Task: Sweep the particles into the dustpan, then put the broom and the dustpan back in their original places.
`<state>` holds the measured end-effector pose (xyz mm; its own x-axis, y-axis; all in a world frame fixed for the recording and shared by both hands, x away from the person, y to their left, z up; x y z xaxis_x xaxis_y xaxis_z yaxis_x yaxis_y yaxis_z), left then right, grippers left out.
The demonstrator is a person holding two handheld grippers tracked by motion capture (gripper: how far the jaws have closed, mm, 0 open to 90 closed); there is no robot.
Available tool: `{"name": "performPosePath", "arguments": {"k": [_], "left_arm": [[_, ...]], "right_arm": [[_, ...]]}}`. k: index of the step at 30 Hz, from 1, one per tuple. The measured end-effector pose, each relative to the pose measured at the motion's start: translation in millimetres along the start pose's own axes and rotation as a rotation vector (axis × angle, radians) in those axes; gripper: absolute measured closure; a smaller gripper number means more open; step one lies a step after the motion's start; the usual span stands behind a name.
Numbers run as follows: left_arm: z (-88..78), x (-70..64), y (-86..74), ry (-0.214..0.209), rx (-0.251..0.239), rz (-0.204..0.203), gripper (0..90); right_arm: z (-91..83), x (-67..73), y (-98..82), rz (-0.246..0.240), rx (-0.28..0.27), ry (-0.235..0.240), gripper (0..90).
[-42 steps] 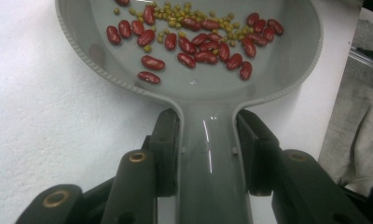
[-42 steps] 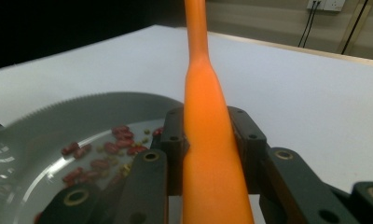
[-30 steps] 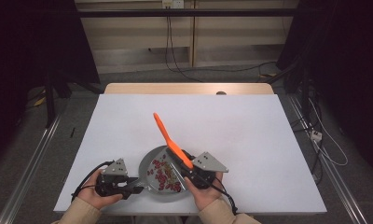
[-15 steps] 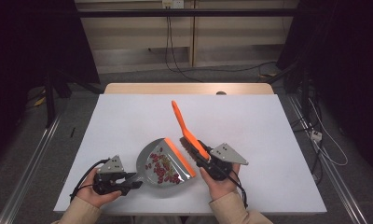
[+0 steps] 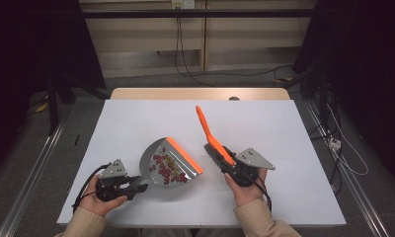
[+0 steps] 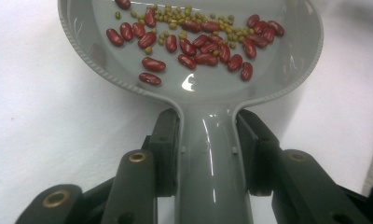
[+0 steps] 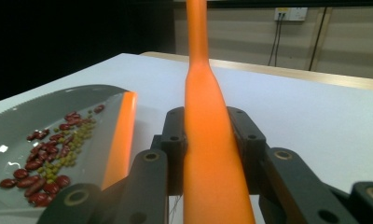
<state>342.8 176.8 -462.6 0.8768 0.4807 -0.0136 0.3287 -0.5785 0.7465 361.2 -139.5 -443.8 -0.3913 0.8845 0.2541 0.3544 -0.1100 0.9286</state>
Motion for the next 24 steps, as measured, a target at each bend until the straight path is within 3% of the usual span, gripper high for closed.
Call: {"name": "performPosePath", "arguments": {"k": [13, 15, 24], "left_arm": [[-5.7, 23.1, -2.4, 0.113, 0.002, -0.065, 63.1], [-6.5, 27.3, -4.4, 0.129, -0.008, -0.096, 63.1], [-7.4, 42.7, -11.9, 0.207, 0.006, -0.160, 63.1]], "right_arm": [[-14.2, -26.8, 1.9, 0.004, 0.003, -0.047, 71.3], [-16.9, -30.9, 2.4, 0.001, 0.003, -0.053, 71.3], [-27.9, -48.5, 5.3, 0.007, -0.008, -0.093, 71.3]]}}
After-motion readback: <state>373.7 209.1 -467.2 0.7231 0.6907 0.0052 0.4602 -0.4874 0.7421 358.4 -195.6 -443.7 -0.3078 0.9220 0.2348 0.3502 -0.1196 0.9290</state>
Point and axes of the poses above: each handheld gripper's, and its own axes: z roughly forward along the jaws, y roughly out of its top, x roughly to its left, the point moved 6 cm from there along z, roughly forward along the jaws, and after that the axes turned 9 degrees about z, right-handed, at the moved point
